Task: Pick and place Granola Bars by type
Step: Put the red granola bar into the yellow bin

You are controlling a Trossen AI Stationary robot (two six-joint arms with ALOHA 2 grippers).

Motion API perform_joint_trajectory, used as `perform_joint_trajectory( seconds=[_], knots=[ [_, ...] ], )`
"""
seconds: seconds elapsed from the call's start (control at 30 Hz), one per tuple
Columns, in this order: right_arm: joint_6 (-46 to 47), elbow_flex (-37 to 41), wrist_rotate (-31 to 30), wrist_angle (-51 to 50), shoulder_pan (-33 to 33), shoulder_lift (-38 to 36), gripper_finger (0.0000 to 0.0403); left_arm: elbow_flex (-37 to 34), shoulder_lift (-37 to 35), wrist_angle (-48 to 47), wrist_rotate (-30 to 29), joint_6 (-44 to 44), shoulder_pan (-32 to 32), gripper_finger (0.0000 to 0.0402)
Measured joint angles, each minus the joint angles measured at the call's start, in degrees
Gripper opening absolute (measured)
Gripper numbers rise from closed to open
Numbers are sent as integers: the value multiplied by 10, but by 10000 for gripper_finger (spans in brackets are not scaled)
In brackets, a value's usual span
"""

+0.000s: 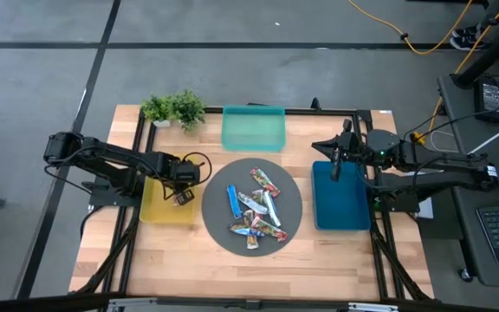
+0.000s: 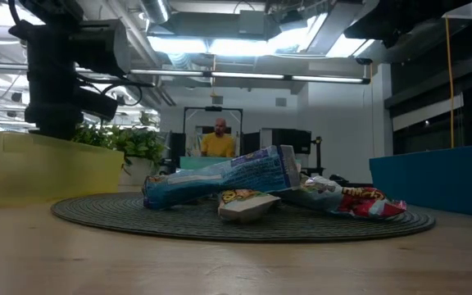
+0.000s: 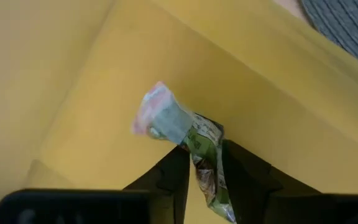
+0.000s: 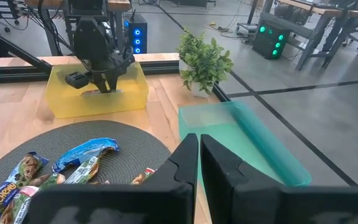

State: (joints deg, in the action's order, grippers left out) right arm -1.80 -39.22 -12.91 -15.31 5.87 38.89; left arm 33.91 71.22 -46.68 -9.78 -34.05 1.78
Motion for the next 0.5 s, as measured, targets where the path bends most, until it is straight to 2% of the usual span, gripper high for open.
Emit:
perform_joint_trajectory(
  seconds=[0.23, 0.5],
  knots=[
    [0, 0, 0, 0, 0, 0, 23, 9, 0, -15, -9, -8, 0, 98],
    [0, 0, 0, 0, 0, 0, 23, 81, 0, -78, -34, 21, 0, 105]
  ],
)
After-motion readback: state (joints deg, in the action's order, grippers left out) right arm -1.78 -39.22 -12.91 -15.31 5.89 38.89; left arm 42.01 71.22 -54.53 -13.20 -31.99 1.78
